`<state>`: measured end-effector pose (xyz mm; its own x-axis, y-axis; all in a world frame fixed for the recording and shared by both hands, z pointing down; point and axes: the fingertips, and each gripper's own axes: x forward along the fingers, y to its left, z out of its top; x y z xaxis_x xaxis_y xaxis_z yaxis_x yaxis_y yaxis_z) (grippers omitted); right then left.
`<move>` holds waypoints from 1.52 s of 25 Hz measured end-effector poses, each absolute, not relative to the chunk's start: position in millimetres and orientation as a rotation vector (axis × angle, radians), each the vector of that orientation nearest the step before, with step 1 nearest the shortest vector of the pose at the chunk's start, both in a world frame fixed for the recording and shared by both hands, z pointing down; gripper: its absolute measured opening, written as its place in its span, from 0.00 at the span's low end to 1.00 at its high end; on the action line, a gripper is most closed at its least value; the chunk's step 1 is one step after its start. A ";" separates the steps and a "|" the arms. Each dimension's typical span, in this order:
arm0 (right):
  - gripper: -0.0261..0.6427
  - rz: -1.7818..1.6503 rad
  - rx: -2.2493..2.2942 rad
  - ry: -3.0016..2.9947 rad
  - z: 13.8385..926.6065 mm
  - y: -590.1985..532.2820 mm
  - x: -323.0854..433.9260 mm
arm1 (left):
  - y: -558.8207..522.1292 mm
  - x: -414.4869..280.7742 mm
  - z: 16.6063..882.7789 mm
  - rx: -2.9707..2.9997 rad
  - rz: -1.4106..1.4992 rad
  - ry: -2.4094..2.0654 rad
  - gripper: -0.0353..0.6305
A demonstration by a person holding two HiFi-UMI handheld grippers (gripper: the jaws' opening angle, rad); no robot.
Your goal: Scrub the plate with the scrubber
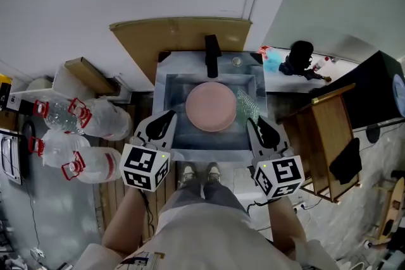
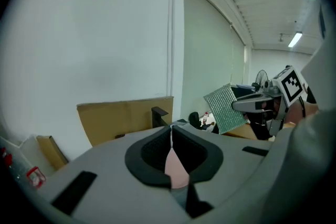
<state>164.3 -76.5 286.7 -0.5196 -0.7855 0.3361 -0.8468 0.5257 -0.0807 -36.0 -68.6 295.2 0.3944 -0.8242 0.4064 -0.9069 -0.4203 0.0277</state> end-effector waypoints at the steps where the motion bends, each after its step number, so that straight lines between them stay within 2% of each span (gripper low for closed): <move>1: 0.18 0.365 1.367 -2.500 292.7 -80.6 160.1 | -74.7 -38.3 304.5 2.386 0.475 -1.512 0.09; 3: 0.18 0.372 1.351 -2.464 307.6 -89.8 151.6 | -85.5 -40.1 327.6 2.345 0.475 -1.454 0.09; 6: 0.18 0.388 1.323 -2.403 337.6 -103.9 139.2 | -99.6 -39.9 368.1 2.291 0.503 -1.367 0.22; 9: 0.18 0.414 1.303 -2.342 370.4 -116.1 129.5 | -113.0 -44.5 406.8 2.220 0.512 -1.342 0.27; 17: 0.18 0.448 1.303 -2.190 450.9 -153.7 120.9 | -145.0 -56.0 510.7 1.950 0.403 -1.288 0.28; 24: 0.18 0.527 1.294 -2.092 525.3 -178.4 117.2 | -155.0 -57.1 594.6 1.816 0.480 -1.217 0.28; 32: 0.18 0.529 1.281 -1.979 590.8 -193.2 119.7 | -163.0 -56.6 642.1 1.628 0.296 -1.225 0.30; 38: 0.18 0.476 1.259 -1.950 608.0 -198.3 110.2 | -160.5 -55.5 679.3 1.592 0.388 -1.193 0.31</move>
